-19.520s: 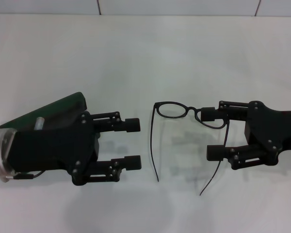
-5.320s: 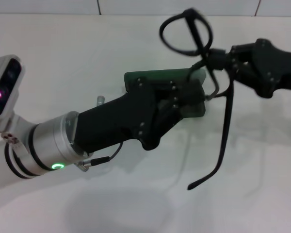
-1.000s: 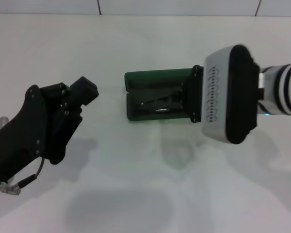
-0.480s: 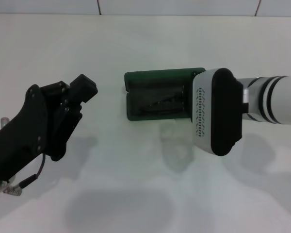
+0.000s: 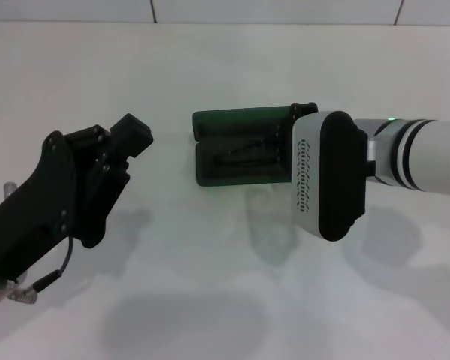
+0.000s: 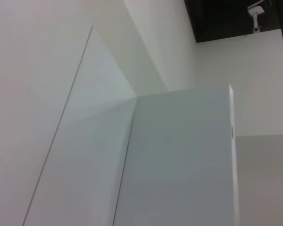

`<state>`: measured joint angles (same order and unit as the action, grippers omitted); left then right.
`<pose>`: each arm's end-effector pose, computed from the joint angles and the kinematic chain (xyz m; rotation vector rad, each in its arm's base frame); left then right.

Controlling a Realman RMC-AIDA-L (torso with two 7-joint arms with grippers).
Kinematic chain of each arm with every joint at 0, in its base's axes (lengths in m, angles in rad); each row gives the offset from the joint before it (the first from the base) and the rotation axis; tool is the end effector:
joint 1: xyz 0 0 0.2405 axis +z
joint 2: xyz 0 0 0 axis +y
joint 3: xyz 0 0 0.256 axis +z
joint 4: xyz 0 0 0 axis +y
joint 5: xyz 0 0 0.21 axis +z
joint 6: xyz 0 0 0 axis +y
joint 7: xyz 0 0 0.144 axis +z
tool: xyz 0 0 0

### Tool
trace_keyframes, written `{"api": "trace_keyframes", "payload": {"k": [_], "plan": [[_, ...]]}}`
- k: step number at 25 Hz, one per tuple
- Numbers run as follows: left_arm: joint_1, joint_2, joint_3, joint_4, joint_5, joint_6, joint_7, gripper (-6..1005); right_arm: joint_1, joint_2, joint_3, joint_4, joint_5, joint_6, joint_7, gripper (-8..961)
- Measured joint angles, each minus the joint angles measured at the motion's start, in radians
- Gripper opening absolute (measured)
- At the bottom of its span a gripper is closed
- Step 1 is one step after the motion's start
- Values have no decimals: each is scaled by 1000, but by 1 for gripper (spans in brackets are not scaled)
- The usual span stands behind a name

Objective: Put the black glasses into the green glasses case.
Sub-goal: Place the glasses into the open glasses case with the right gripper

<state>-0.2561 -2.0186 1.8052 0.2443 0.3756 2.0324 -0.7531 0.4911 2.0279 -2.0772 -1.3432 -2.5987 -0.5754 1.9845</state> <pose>-0.2527 0.2073 0.0077 -2.1367 -0.2646 -1.7601 0.1242 0.3487 -0.0997 -2.4541 -0.6810 -0.2838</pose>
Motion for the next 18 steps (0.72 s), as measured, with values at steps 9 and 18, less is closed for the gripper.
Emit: {"api": "trace_keyframes", "payload": {"k": [9,18], "plan": [[-5,-5,-3,-16,0,0,0,40,18,0,-14,51,6,55,1,37],[-4,-8,-3,-26,0,0,6,41,34,0,-26,74,12,73,3,50]]}}
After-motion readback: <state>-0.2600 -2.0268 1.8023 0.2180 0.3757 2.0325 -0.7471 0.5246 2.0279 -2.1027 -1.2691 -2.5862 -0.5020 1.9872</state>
